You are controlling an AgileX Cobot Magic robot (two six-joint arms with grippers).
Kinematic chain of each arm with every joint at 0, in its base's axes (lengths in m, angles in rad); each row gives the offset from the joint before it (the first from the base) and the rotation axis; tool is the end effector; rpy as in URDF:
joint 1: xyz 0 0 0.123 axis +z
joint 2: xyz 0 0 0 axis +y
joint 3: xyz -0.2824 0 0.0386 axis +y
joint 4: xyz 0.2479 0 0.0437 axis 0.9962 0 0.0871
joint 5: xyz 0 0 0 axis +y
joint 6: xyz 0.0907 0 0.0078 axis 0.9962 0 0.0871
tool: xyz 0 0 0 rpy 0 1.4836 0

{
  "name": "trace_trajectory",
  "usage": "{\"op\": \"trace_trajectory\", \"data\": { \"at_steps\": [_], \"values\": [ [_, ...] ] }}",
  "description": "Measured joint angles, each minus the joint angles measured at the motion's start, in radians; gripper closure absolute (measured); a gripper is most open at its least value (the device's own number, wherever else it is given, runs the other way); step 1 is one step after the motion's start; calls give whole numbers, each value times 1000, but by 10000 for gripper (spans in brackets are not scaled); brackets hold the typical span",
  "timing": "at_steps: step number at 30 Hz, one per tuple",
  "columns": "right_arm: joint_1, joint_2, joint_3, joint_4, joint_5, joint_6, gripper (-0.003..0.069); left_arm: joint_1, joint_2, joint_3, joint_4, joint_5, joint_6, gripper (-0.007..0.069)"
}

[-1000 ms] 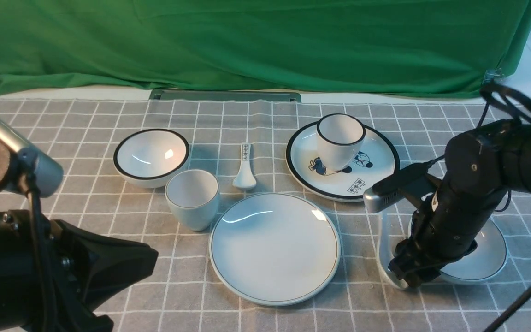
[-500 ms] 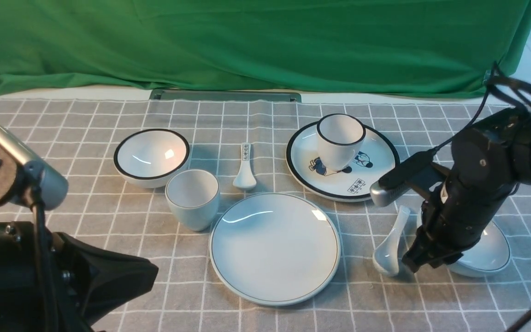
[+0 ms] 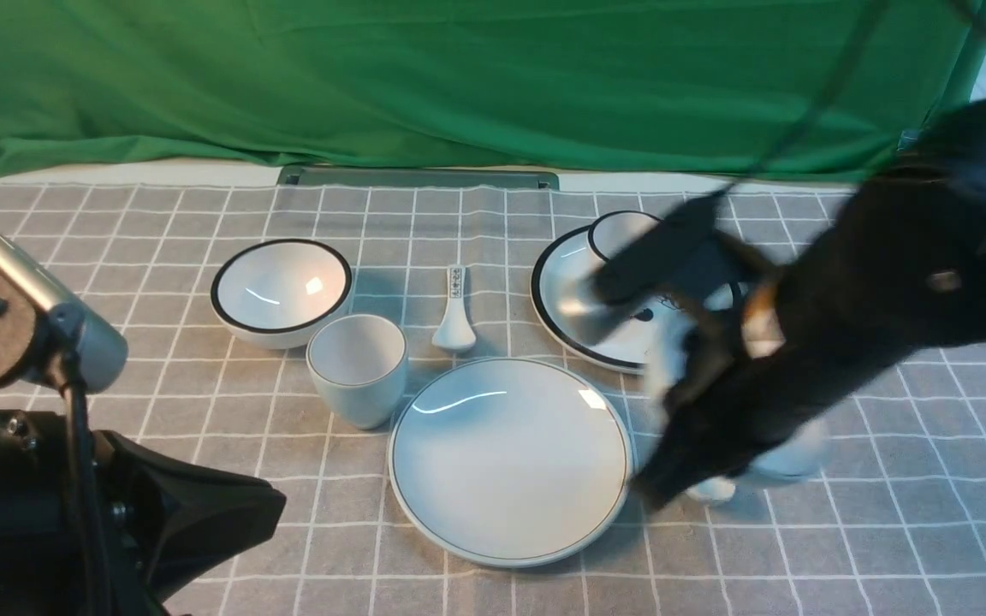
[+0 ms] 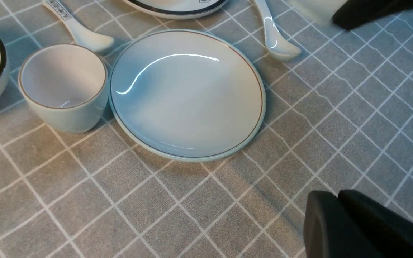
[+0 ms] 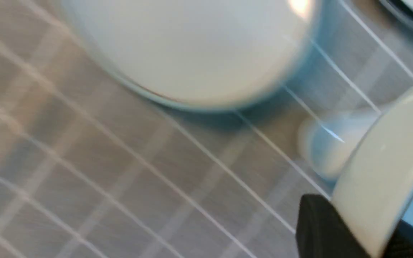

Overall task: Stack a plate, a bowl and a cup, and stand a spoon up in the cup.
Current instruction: Use the right arm to put the blue rice bowl into the blue large plate in the middle, then use the left arm to grab a blue teacup

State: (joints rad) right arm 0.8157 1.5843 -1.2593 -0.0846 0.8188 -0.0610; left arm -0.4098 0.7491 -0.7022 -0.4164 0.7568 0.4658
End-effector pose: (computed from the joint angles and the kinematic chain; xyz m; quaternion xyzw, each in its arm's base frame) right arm 0.2344 0.2408 0.2880 -0.4283 0.8664 0.0590 0.2499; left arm 0.1160 -0.0780 0.3211 0.3069 0.8396 -0.1800 0.4105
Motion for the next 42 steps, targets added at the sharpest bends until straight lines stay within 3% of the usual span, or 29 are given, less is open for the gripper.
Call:
{"op": "trace_trajectory", "data": {
  "at_steps": [5, 14, 22, 26, 30, 31, 32, 38, 42],
  "values": [
    [99, 239, -186, 8, -4, 0, 570, 0, 0, 0, 1, 5, -3, 607],
    [104, 452, -377, -2, 18, -4, 570, 0, 0, 0, 1, 4, -3, 607],
    [104, 496, -410, -15, 58, -5, 568, 0, 0, 0, 1, 4, -3, 607],
    [104, 497, -411, -18, 58, 0, 503, 0, 0, 0, 2, 4, -2, 607],
    [104, 497, -411, -16, 58, 23, 316, 0, 0, 0, 3, 4, -1, 607],
    [104, 497, -411, -16, 58, 23, 298, 0, 0, 0, 3, 4, -1, 607],
    [104, 497, -411, -7, 58, 27, 223, 0, 0, -2, 3, 4, -1, 607],
    [104, 451, -411, 13, 75, 40, 176, 0, 0, -41, 3, 4, -8, 607],
    [104, 338, -411, -7, 151, 45, 277, 0, 5, -93, 12, 19, -38, 607]
  ]
}}
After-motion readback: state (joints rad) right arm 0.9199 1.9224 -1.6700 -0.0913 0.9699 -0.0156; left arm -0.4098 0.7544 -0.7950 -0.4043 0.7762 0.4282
